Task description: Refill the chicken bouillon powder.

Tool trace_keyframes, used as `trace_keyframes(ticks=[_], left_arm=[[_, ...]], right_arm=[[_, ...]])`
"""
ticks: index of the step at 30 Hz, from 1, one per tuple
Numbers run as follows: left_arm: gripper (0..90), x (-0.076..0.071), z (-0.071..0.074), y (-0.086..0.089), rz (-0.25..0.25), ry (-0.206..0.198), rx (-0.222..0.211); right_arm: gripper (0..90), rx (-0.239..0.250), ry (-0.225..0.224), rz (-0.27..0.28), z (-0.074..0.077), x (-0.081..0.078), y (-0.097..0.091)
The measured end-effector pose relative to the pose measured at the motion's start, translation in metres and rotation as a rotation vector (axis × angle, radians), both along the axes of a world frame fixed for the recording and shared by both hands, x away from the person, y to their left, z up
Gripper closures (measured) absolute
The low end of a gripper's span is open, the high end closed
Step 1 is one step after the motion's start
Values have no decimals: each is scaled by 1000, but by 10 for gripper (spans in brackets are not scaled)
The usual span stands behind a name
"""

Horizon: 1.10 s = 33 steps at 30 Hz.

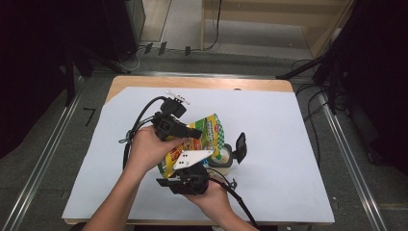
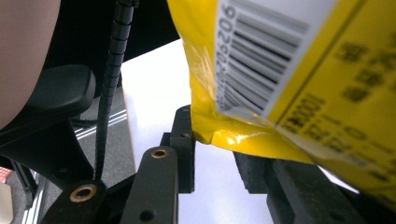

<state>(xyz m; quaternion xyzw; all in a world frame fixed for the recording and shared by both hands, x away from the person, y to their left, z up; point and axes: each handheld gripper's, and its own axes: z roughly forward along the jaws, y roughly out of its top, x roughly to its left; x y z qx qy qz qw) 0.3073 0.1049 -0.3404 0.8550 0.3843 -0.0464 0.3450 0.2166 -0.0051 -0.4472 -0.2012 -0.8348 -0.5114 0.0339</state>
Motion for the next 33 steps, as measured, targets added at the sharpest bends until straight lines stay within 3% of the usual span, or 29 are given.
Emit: trace_keyframes(ticks=[19,33], left_arm=[[788,-4,4,-1,-3,-7,12],[836,-6,6,-3,-16,-35,33]], right_arm=[[729,9,-7,3,1,0,-1],[727,14,-15,-3,3,-5,0]])
